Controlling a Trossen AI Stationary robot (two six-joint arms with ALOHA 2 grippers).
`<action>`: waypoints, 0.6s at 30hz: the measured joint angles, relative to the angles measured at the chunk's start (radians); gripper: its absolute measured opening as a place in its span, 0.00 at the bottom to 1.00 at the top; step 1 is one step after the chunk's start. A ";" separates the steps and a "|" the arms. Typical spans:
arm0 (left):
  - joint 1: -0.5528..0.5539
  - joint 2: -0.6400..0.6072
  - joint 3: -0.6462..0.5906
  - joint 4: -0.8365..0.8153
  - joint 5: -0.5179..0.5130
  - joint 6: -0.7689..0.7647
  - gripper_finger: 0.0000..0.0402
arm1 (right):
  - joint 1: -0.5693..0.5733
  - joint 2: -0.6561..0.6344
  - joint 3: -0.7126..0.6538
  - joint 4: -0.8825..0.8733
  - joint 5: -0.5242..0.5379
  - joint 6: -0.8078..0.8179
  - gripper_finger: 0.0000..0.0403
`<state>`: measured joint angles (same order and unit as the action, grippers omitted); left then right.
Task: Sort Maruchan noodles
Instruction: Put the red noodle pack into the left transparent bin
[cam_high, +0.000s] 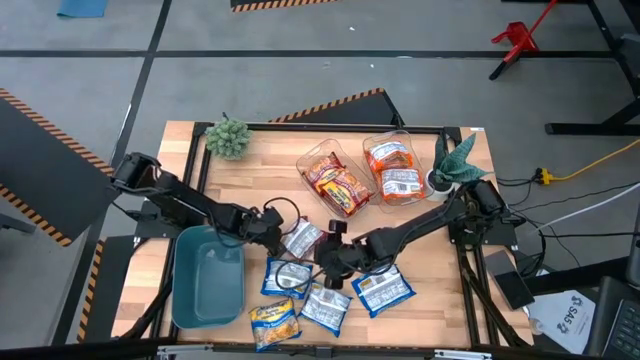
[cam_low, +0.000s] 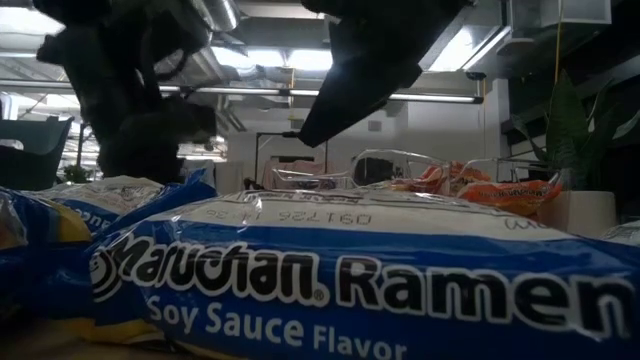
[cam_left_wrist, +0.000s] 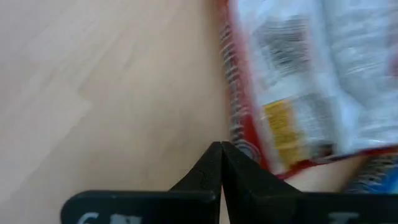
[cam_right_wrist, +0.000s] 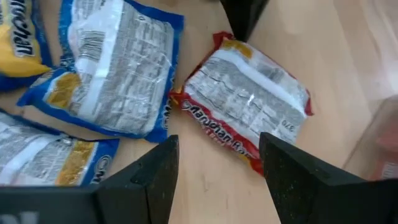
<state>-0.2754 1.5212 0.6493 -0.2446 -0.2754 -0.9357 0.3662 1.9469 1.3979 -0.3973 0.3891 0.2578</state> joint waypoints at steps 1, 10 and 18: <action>-0.004 -0.019 0.009 0.002 -0.009 0.002 0.00 | 0.000 0.000 0.000 -0.002 0.003 0.003 0.51; -0.033 -0.128 0.016 0.065 -0.048 0.030 0.00 | 0.000 0.000 0.000 -0.010 0.004 0.005 0.51; -0.048 0.002 0.015 0.217 0.010 0.055 0.00 | 0.000 0.000 0.000 -0.019 0.002 0.007 0.51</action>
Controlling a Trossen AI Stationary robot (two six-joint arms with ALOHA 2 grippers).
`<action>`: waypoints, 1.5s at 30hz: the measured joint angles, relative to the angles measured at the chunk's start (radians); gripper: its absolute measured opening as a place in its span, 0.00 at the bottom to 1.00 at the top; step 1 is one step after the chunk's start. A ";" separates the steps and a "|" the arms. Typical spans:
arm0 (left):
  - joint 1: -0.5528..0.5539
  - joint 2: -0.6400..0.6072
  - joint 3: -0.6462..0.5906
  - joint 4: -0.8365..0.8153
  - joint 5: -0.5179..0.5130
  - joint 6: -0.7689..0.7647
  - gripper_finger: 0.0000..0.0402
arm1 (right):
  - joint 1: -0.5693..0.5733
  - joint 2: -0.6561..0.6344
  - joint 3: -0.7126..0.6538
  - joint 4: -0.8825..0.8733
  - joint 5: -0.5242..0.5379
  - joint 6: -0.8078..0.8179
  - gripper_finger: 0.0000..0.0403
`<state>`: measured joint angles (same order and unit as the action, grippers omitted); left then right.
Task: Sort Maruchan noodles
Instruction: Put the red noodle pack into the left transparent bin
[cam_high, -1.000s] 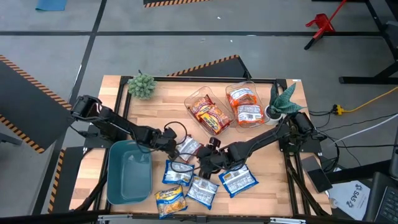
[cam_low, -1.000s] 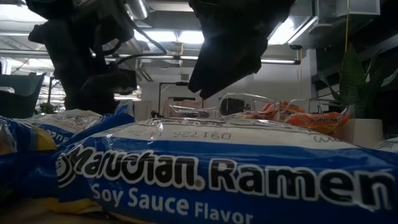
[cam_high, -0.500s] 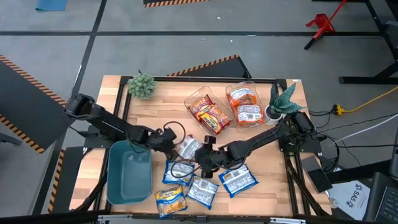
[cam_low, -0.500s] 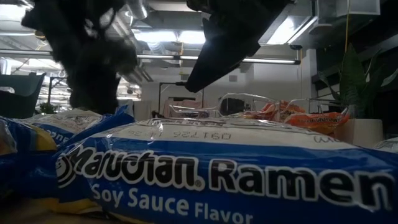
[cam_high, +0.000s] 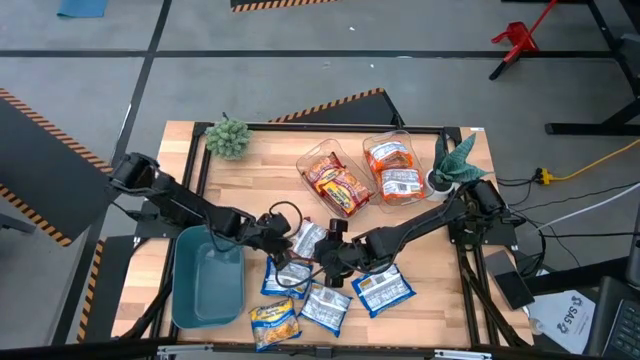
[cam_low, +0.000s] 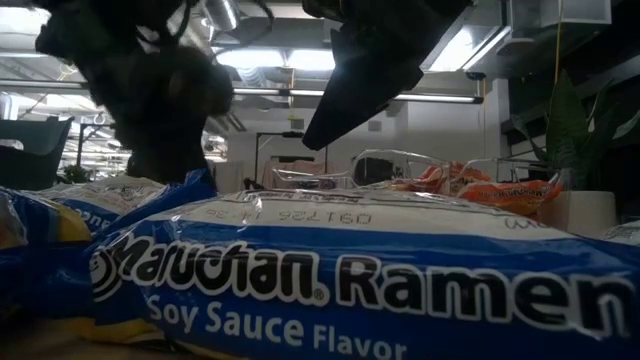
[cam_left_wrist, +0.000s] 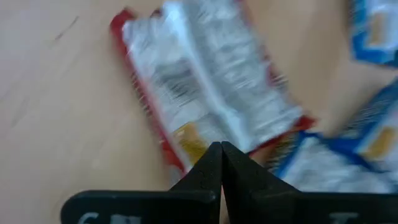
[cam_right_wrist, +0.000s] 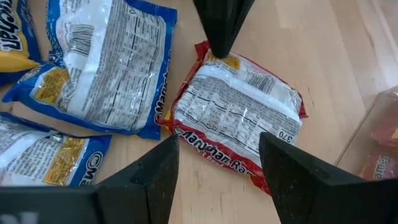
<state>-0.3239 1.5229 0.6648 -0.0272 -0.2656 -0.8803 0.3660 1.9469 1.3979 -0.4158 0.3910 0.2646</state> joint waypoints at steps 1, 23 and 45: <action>-0.002 0.017 0.000 -0.001 -0.001 -0.005 0.00 | 0.000 0.000 0.000 -0.001 -0.001 0.000 0.51; -0.009 0.046 -0.019 -0.116 -0.069 -0.085 0.00 | -0.029 0.000 0.000 0.002 0.018 -0.003 0.51; 0.013 0.004 -0.216 0.272 0.034 -0.140 0.00 | -0.151 0.000 0.000 -0.005 -0.002 0.428 0.51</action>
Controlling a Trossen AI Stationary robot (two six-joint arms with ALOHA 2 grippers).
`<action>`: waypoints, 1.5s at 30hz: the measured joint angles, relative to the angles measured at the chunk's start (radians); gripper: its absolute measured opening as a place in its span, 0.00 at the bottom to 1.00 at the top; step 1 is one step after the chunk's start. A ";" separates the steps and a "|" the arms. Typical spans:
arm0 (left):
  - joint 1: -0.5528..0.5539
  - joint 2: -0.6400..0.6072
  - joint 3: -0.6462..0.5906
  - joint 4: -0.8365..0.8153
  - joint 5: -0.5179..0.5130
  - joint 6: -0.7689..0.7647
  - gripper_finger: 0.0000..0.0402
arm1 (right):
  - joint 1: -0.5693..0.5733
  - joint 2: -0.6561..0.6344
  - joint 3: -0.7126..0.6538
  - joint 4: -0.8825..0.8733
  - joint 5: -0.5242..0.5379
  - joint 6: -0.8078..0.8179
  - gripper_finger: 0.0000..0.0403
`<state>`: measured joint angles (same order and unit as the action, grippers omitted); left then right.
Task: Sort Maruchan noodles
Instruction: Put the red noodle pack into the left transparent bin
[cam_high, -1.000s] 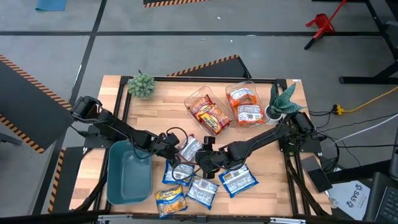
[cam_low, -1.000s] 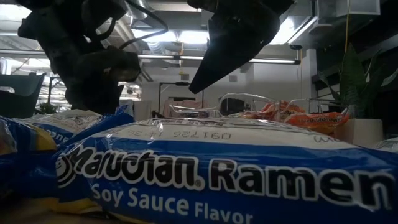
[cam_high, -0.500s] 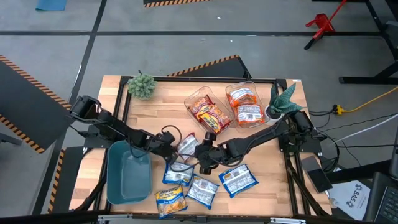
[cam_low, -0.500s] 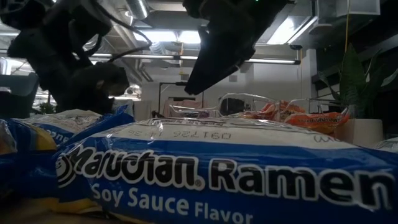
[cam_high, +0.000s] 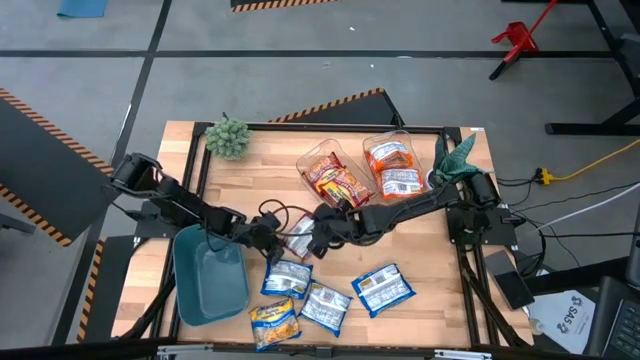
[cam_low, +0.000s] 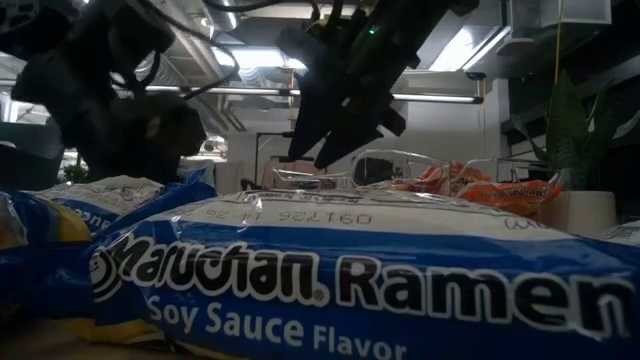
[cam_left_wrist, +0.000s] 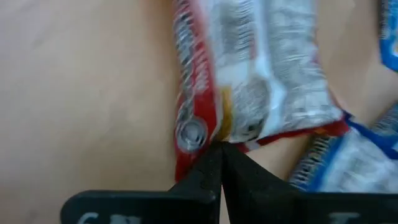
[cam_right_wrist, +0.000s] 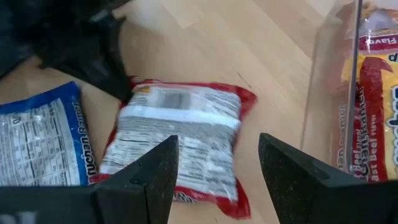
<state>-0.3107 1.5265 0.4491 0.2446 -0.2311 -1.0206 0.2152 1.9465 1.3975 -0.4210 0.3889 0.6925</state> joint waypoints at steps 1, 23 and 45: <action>0.000 -0.011 0.008 -0.005 -0.004 0.006 0.00 | -0.001 0.000 0.000 0.000 -0.002 0.000 0.51; 0.005 0.000 0.047 -0.055 -0.149 0.034 0.00 | 0.001 0.031 -0.001 0.001 -0.015 -0.028 0.51; -0.004 0.094 0.049 -0.051 -0.129 -0.023 0.00 | 0.001 0.035 0.000 -0.093 -0.030 0.296 0.51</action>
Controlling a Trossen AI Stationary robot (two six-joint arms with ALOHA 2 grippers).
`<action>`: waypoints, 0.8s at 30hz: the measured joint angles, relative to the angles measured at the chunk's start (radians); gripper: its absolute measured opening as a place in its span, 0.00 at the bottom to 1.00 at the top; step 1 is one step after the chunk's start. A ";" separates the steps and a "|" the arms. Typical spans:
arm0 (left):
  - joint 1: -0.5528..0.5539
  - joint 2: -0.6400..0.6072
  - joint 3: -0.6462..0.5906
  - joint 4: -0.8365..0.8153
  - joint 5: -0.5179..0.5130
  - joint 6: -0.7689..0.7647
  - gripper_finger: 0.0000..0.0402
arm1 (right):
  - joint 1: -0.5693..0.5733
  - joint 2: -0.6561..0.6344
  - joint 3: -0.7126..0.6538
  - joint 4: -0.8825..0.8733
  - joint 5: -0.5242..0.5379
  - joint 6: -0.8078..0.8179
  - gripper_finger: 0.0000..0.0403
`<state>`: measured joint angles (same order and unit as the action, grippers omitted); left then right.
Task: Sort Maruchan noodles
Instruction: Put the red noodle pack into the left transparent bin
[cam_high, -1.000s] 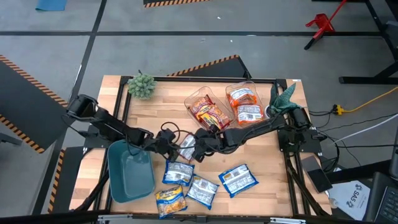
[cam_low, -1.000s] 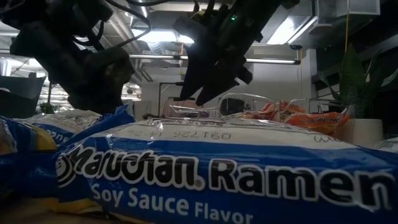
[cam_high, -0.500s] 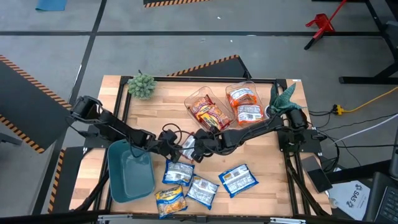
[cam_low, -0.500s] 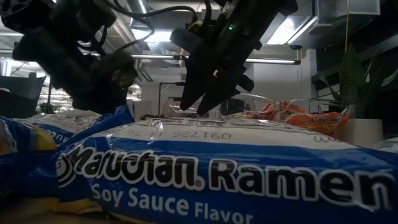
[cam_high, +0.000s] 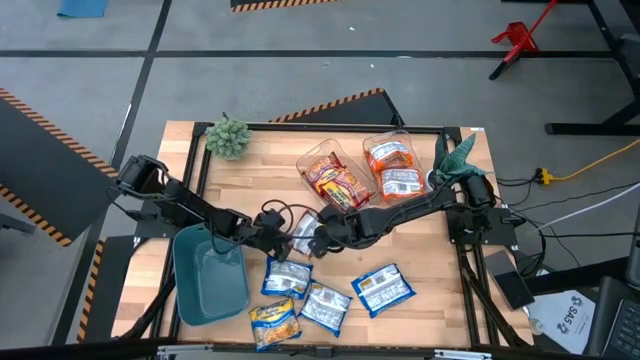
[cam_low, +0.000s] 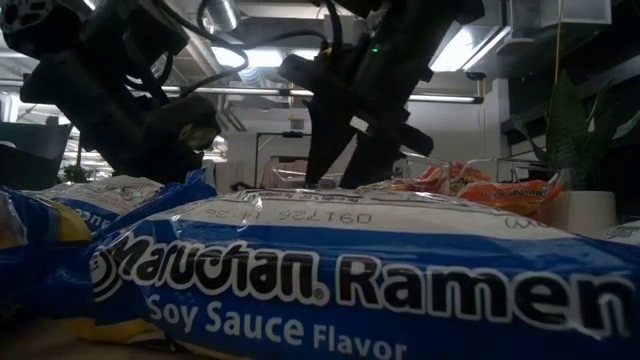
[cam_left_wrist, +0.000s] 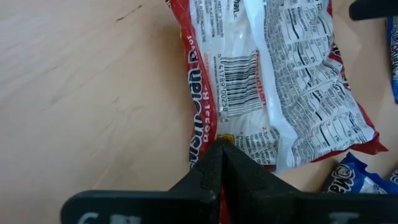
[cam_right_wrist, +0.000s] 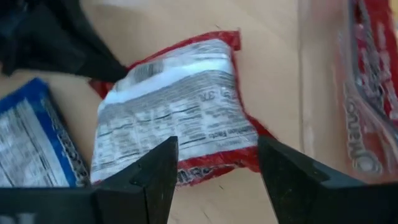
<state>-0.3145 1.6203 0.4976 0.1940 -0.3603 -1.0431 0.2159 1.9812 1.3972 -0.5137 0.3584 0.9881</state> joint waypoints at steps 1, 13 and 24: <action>0.000 0.000 0.000 0.000 0.001 -0.001 0.00 | 0.000 0.000 0.000 -0.004 0.004 0.036 0.51; 0.000 0.000 0.000 -0.009 0.011 -0.020 0.00 | 0.047 0.000 0.000 -0.062 0.085 0.333 0.51; 0.000 0.001 0.000 -0.012 0.018 -0.020 0.00 | 0.084 0.102 -0.001 0.017 0.155 0.534 0.51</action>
<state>-0.3149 1.6215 0.4973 0.1815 -0.3418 -1.0634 0.3000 2.0830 1.3960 -0.4963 0.5137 1.5219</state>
